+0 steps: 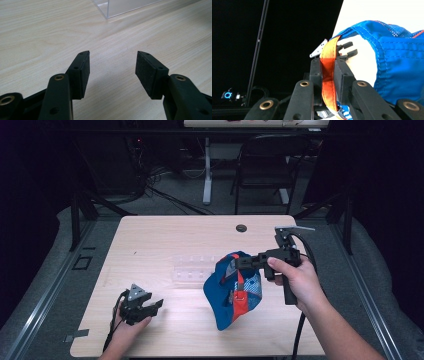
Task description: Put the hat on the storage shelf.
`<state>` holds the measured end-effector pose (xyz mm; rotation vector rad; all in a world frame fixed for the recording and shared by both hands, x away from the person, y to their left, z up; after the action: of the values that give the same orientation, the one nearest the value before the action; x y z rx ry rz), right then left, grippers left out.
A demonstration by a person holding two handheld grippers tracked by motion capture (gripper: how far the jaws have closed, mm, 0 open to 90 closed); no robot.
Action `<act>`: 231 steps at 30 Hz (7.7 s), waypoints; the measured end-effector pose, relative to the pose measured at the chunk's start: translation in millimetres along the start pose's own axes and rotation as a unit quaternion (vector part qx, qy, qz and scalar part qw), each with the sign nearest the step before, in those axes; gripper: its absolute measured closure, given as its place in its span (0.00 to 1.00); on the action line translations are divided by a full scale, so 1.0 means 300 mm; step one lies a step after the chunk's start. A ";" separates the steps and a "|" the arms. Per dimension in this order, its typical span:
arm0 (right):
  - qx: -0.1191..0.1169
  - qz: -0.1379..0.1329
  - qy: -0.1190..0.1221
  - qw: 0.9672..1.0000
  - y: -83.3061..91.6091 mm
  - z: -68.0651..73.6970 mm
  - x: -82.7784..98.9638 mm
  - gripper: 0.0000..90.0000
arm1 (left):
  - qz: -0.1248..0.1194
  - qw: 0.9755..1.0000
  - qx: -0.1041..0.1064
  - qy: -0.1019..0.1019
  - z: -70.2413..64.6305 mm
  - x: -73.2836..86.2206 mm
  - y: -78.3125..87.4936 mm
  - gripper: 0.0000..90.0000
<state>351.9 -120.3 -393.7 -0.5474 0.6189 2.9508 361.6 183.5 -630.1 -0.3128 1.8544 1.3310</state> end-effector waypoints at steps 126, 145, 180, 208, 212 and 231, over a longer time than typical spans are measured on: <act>0.039 -0.158 -0.055 0.985 -0.052 -0.040 -0.420 0.87 | -0.002 1.000 0.009 -0.004 -0.006 -0.006 0.002 0.51; 0.042 -0.145 -0.062 0.987 -0.091 -0.092 -0.397 0.87 | -0.001 1.000 0.009 -0.006 -0.007 -0.006 0.001 0.51; 0.117 -0.104 -0.060 0.986 -0.089 -0.221 -0.334 0.86 | -0.001 1.000 0.009 -0.004 -0.005 -0.005 -0.002 0.51; 0.224 -0.074 0.023 0.972 -0.024 -0.321 -0.174 0.72 | 0.001 1.000 0.008 -0.005 -0.006 -0.004 -0.002 0.51; 0.221 -0.072 0.027 0.972 -0.017 -0.338 -0.146 0.71 | 0.001 1.000 0.007 -0.005 -0.007 -0.003 -0.003 0.51; 0.228 -0.091 0.056 0.968 0.043 -0.467 0.094 0.66 | 0.001 1.000 0.012 -0.014 -0.027 -0.004 -0.003 0.51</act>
<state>369.6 -188.3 -518.7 -0.6783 1.1473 2.4977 359.3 175.7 -629.0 -0.2790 1.8461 1.3067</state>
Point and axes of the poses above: each handheld gripper's, and its own axes: y roughly backward along the jaws, x roughly out of its underside, z roughly to its left, the point moved 9 cm from there along -y, roughly forward along the jaws, and after that the axes turned 4 degrees about y, right-handed, at the moved point
